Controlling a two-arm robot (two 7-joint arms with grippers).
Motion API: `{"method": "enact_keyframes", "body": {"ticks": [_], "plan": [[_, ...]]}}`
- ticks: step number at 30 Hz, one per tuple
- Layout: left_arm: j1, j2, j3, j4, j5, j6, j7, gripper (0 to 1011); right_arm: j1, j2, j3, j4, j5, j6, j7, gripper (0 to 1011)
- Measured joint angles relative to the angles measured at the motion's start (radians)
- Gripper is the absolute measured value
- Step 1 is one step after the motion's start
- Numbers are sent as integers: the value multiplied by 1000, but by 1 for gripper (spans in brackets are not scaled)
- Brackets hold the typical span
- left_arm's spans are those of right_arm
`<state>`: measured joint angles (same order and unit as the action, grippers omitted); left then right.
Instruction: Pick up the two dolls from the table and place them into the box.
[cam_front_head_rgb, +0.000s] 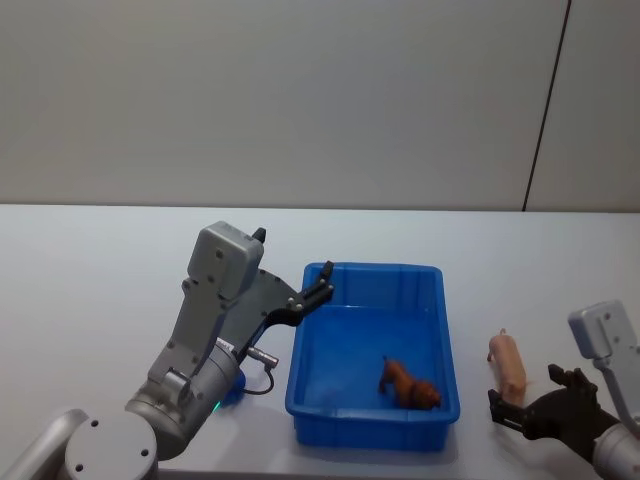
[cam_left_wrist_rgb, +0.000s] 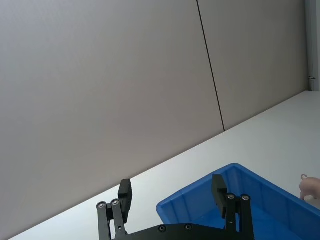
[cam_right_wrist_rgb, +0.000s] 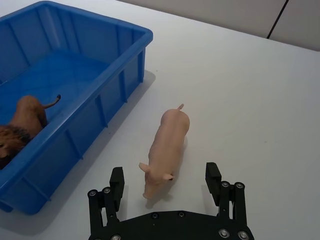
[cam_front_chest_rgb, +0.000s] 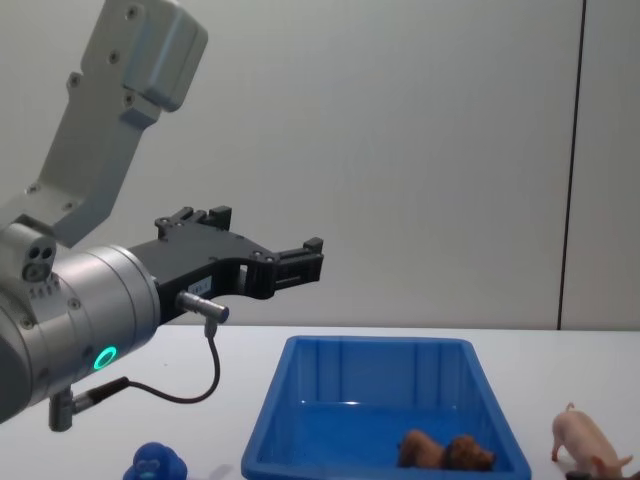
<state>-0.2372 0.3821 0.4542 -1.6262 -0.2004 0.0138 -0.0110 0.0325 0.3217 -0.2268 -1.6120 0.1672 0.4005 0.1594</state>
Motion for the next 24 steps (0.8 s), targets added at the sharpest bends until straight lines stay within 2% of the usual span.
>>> {"method": "enact_keyframes", "body": {"ticks": [5, 12, 17, 18, 19, 23, 24], "plan": [[0, 0, 0, 0, 0, 0, 0, 1001, 18, -17, -6, 28, -3, 3, -5, 1001], [0, 0, 0, 0, 0, 0, 0, 1001, 42, -39, -14, 63, -6, 6, -12, 878], [0, 0, 0, 0, 0, 0, 0, 1001, 56, -52, -17, 82, -8, 6, -18, 712], [0, 0, 0, 0, 0, 0, 0, 1001, 57, -53, -18, 83, -9, 6, -19, 704], [0, 0, 0, 0, 0, 0, 0, 1001, 60, -56, -19, 87, -10, 6, -21, 635], [0, 0, 0, 0, 0, 0, 0, 1001, 65, -63, -21, 93, -13, 0, -27, 517], [0, 0, 0, 0, 0, 0, 0, 1001, 65, -63, -21, 93, -14, -2, -29, 517]]}}
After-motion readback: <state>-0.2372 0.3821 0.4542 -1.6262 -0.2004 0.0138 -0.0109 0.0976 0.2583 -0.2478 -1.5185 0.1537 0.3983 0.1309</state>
